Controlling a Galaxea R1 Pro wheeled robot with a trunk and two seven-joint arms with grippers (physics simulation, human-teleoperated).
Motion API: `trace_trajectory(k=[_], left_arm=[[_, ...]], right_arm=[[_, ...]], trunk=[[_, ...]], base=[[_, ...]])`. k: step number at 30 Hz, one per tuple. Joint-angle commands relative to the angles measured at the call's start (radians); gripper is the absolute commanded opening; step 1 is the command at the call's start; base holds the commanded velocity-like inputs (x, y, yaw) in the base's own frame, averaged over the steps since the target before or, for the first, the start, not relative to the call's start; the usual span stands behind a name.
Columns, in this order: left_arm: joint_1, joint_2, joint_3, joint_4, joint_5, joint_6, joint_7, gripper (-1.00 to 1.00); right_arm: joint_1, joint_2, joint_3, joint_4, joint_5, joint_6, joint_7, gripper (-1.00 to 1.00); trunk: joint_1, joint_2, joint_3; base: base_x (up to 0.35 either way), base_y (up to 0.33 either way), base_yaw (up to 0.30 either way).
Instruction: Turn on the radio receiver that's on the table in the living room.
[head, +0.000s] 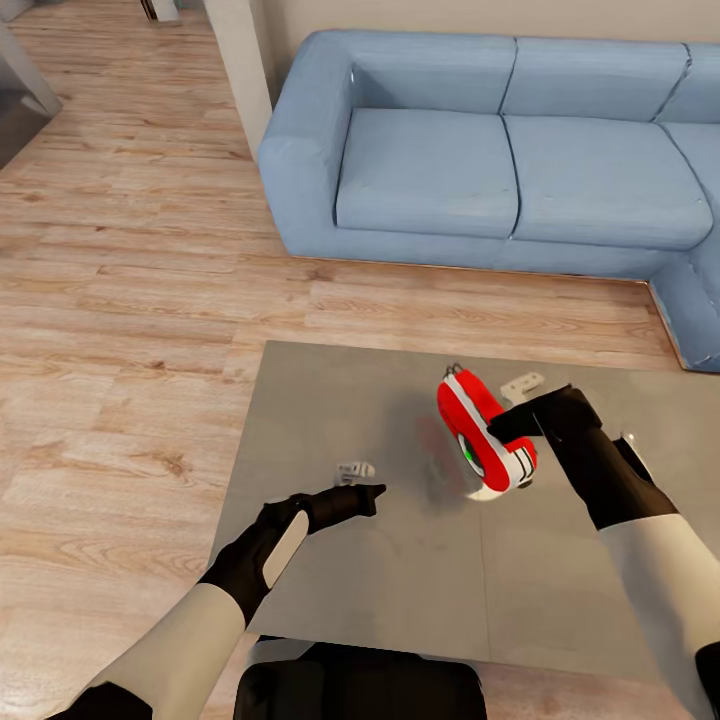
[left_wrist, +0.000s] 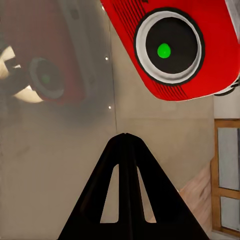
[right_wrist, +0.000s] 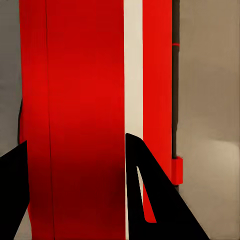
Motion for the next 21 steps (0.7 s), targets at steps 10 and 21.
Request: trace_trajectory(k=[10, 21], left_arm=[[0.000, 0.000, 0.000, 0.000, 0.000, -0.001, 0.000, -1.00], [0.000, 0.000, 0.000, 0.001, 0.000, -0.001, 0.000, -1.00]], right_arm=[[0.010, 0.001, -0.039, -0.043, 0.003, -0.011, -0.007, -1.00], [0.027, 0.034, -0.142, -0.079, -0.011, -0.164, -0.160, -1.00]], trunk=[[0.000, 0.000, 0.000], [0.000, 0.000, 0.000]], base=[[0.000, 0.000, 0.000], [0.000, 0.000, 0.000]])
